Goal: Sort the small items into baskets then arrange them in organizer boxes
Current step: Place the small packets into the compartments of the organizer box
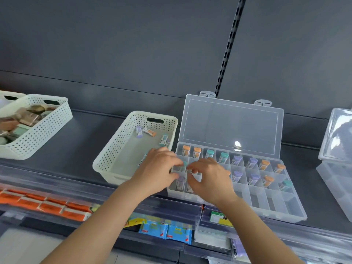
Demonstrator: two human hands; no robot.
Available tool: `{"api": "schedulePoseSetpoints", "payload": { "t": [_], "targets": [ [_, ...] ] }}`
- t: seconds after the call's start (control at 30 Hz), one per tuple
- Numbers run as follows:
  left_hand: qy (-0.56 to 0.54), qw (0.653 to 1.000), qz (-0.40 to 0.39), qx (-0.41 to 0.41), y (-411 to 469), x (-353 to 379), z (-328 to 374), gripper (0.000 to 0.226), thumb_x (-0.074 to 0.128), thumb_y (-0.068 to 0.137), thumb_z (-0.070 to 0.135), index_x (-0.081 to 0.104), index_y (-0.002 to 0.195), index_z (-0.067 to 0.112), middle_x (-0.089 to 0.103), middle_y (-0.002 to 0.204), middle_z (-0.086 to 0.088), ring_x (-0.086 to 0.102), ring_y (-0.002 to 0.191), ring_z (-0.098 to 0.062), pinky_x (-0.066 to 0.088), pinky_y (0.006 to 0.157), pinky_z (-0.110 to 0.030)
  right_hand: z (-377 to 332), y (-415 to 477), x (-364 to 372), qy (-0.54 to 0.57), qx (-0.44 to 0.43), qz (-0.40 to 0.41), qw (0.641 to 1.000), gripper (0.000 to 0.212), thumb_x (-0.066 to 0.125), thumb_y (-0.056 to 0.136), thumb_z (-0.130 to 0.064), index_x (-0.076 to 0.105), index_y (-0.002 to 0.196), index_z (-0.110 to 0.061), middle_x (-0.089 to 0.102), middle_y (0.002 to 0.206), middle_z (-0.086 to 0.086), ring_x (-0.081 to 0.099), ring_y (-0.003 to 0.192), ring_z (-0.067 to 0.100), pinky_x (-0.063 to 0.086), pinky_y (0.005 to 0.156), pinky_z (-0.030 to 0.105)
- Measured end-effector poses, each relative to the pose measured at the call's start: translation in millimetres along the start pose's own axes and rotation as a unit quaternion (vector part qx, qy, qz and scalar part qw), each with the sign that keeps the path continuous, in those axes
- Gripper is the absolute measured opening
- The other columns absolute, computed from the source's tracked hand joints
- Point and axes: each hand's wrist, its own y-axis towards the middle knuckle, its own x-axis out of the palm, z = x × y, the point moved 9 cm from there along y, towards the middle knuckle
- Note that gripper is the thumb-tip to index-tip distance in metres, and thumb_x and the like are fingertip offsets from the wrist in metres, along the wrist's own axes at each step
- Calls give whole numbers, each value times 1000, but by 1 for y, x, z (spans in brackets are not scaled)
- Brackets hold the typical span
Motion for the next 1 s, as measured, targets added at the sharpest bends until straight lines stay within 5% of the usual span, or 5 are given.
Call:
{"api": "schedulePoseSetpoints", "payload": {
  "t": [0.2, 0.33, 0.43, 0.77, 1.0],
  "targets": [
    [-18, 994, 42, -99, 5, -36, -60, 25, 56, 94, 22, 66, 117, 23, 65, 114, 8, 55, 106, -10, 41, 98, -27, -26, 46, 4, -10, -37, 19, 999, 13, 65, 80, -16, 75, 88, -17, 71, 85, -1, 61, 80, 22, 53, 64, 32],
    [38, 983, -97, -148, 13, -2, -101, 45, 57, 93, 15, 50, 137, 21, 50, 135, -2, 47, 124, -19, 37, 105, -34, -41, 89, 26, -73, -63, -39, 995, 21, 60, 84, -21, 73, 99, -18, 71, 97, 2, 57, 92, 26, 51, 77, 37],
    [45, 970, -188, -145, 13, 22, -116, 54, 66, 86, 18, 47, 137, 20, 50, 120, -3, 50, 109, -20, 43, 93, -32, -40, 119, 55, -148, -44, -133, 979, 29, 50, 91, -29, 66, 114, -20, 65, 115, 2, 49, 113, 24, 43, 95, 36],
    [-15, 965, -207, -159, 17, 29, -145, 65, 84, 67, 28, 43, 115, 14, 57, 109, -3, 55, 95, -23, 47, 73, -34, -21, 167, 126, -435, -9, -308, 846, 15, 51, 87, -21, 59, 98, -25, 61, 103, -5, 42, 112, 21, 24, 96, 35],
    [-94, 962, -194, -167, 20, 24, -155, 47, 82, 70, 22, 50, 104, 17, 50, 91, 6, 54, 83, -17, 40, 61, -29, -19, 185, 130, -384, 12, -271, 883, 20, 61, 82, -25, 60, 101, -18, 58, 108, 2, 47, 110, 25, 35, 93, 33]
  ]
}}
